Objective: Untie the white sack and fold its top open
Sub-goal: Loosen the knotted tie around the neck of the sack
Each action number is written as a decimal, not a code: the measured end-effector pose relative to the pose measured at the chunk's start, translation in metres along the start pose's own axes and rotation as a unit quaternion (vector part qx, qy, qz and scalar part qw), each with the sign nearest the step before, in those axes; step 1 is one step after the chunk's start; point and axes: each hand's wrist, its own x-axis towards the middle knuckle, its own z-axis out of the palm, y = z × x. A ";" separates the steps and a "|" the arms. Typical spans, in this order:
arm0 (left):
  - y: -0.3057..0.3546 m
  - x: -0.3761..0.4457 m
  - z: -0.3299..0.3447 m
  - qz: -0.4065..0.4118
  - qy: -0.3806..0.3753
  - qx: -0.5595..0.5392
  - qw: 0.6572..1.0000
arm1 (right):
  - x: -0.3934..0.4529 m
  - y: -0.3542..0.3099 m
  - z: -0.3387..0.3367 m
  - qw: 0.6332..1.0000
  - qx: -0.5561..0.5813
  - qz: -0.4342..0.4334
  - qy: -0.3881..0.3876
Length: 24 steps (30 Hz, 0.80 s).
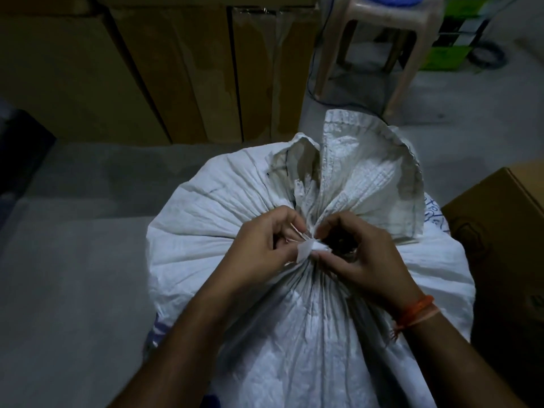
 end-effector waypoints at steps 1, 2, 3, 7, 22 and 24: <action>-0.001 0.000 -0.001 0.009 0.006 0.024 1.000 | 0.000 0.000 -0.001 1.000 0.005 0.001 -0.001; -0.001 0.000 -0.001 0.020 0.012 0.056 0.998 | 0.000 -0.001 -0.001 1.000 0.009 -0.001 -0.004; -0.001 0.000 0.000 0.029 0.017 0.087 0.996 | 0.000 -0.001 -0.001 1.000 0.014 -0.004 -0.008; -0.004 -0.001 0.002 0.043 0.045 0.149 0.987 | -0.004 0.000 0.000 0.999 0.035 -0.013 -0.015; -0.006 -0.012 0.012 0.051 0.138 0.231 0.962 | -0.018 0.008 0.006 0.997 0.065 0.003 0.028; -0.007 -0.013 0.011 0.040 0.137 0.219 0.965 | -0.019 0.010 0.008 0.999 0.039 -0.001 0.033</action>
